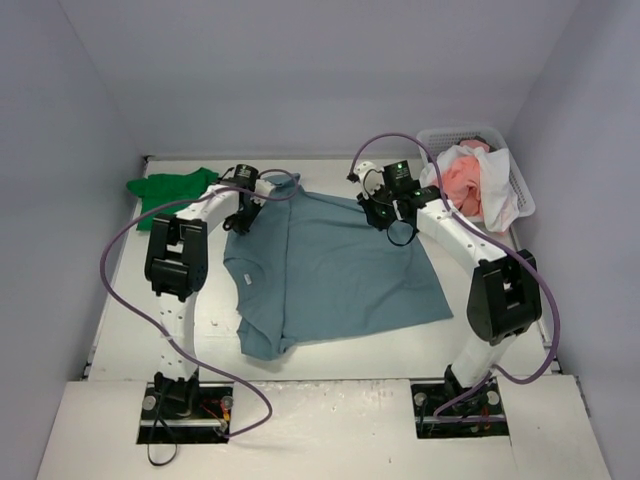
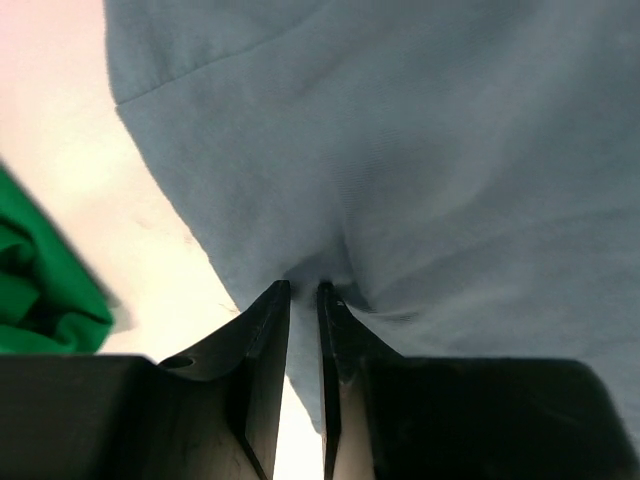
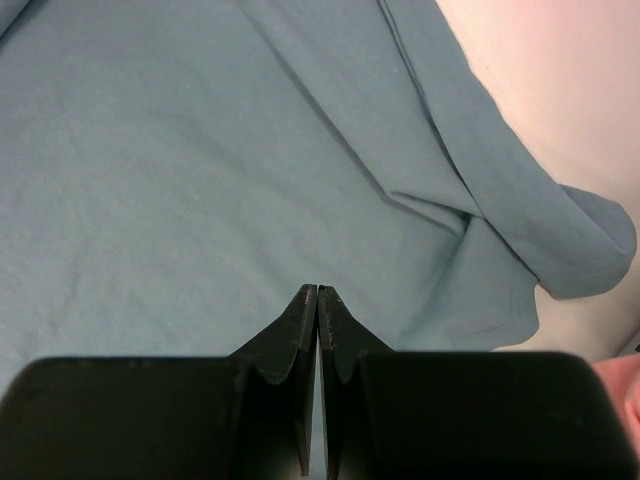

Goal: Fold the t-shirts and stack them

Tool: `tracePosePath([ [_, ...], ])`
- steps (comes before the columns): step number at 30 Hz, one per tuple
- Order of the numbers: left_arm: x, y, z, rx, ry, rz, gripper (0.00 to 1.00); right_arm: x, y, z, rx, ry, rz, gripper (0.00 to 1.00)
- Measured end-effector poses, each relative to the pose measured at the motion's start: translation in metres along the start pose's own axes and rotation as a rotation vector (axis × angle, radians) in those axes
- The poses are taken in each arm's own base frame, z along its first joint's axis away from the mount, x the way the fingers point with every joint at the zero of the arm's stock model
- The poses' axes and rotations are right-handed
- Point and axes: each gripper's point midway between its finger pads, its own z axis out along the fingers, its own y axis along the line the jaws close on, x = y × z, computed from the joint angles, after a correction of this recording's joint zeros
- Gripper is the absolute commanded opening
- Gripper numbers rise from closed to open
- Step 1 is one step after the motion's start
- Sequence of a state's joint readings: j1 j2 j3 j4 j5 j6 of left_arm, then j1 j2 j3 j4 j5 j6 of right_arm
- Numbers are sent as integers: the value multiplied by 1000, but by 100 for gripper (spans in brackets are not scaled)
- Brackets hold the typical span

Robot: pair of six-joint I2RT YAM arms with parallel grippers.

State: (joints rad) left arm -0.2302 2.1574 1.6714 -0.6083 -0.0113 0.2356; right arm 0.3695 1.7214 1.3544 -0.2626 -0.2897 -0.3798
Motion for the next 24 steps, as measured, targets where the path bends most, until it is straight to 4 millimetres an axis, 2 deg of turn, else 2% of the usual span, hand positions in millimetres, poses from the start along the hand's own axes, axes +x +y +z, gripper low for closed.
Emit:
tracePosePath([
  [10,-12,56,15,-223,27,28,14,5,5,2,-20,7,24,0],
  [19,-54,120,40,-381,7,16,15,7,15,5,-58,9,32,0],
  [22,-65,133,45,-408,-6,7,16,13,21,11,-83,30,25,0],
  [24,-67,135,46,-411,-6,6,16,22,29,19,-113,65,14,0],
])
